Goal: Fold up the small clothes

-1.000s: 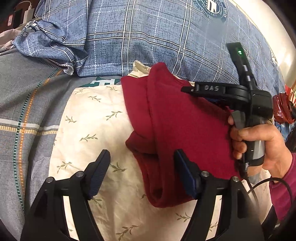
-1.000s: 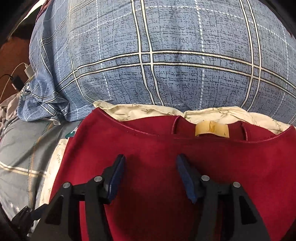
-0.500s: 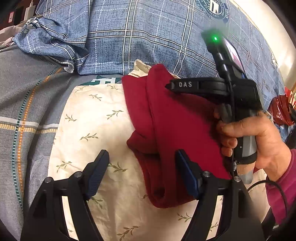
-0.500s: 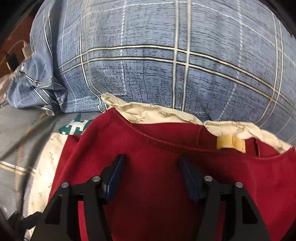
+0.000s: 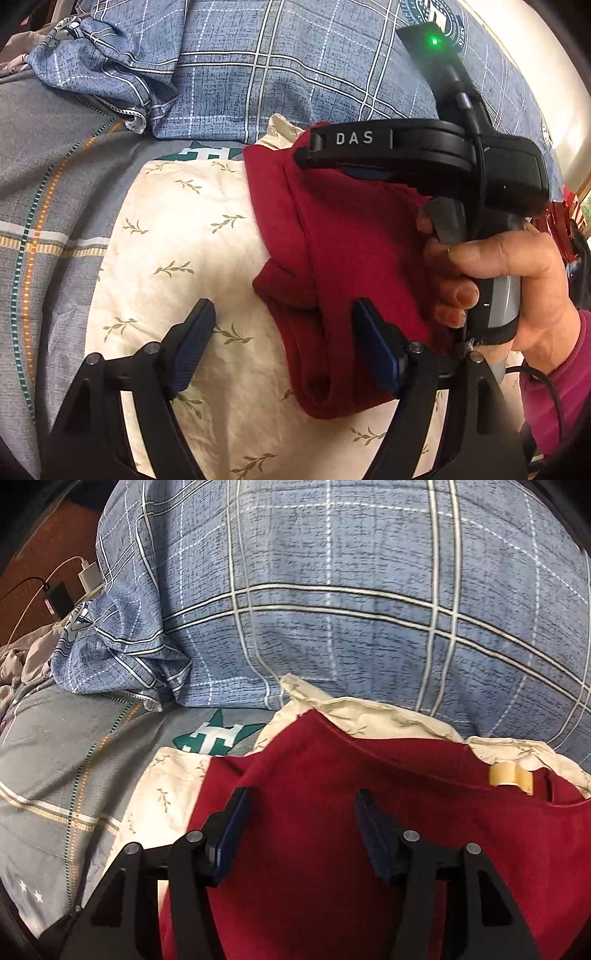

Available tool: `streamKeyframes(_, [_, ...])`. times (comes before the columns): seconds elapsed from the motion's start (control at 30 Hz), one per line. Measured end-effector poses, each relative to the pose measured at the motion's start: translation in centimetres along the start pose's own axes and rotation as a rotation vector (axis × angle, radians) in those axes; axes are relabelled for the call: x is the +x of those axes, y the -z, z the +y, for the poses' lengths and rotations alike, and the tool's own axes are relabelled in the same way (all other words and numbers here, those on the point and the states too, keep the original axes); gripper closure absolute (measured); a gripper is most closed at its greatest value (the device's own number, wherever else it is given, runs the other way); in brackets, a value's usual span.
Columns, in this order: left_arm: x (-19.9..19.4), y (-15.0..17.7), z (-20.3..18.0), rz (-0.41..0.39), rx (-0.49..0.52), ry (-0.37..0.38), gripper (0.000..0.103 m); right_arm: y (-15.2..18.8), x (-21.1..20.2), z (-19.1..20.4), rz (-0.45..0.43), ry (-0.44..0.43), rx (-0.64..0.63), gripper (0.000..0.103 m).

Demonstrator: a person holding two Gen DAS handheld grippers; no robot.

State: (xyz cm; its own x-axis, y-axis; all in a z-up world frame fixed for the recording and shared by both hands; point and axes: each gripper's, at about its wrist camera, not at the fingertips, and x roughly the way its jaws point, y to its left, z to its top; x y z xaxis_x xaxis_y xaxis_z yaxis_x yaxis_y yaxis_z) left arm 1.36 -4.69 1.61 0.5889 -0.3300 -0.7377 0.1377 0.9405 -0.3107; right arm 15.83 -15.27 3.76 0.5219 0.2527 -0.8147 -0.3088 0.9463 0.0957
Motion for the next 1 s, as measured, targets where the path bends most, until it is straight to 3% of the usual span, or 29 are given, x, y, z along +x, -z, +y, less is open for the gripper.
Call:
streamKeyframes(0.3, [0.3, 0.1, 0.1, 0.001, -0.006, 0.009, 0.023, 0.4, -1.4, 1.6, -0.012, -0.038, -0.050, 0.045])
streamKeyframes(0.43, [0.3, 0.1, 0.1, -0.001, -0.004, 0.009, 0.022, 0.4, 0.0, 3.3, 0.055, -0.002, -0.114, 0.044])
streamKeyframes(0.63, [0.4, 0.1, 0.3, 0.001, -0.009, 0.019, 0.020, 0.3, 1.7, 4.0, 0.094, 0.034, -0.154, 0.025])
streamKeyframes(0.77, [0.5, -0.1, 0.3, 0.002, -0.013, 0.031, 0.018, 0.4, 3.1, 4.4, 0.122, 0.074, -0.181, 0.020])
streamKeyframes(0.83, [0.6, -0.3, 0.4, -0.001, -0.018, 0.043, 0.017, 0.6, 3.2, 4.5, 0.106, 0.090, -0.193, 0.027])
streamKeyframes(0.87, [0.7, -0.4, 0.4, -0.003, -0.021, 0.048, 0.016, 0.7, 2.9, 4.2, 0.088, 0.105, -0.183, 0.039])
streamKeyframes(0.9, [0.7, -0.5, 0.4, -0.006, -0.026, 0.053, 0.016, 0.8, 2.5, 3.9, 0.078, 0.099, -0.174, 0.045])
streamKeyframes(1.0, [0.9, -0.8, 0.4, -0.015, -0.035, 0.081, 0.016, 0.7, 1.2, 2.8, 0.057, 0.038, -0.149, 0.076])
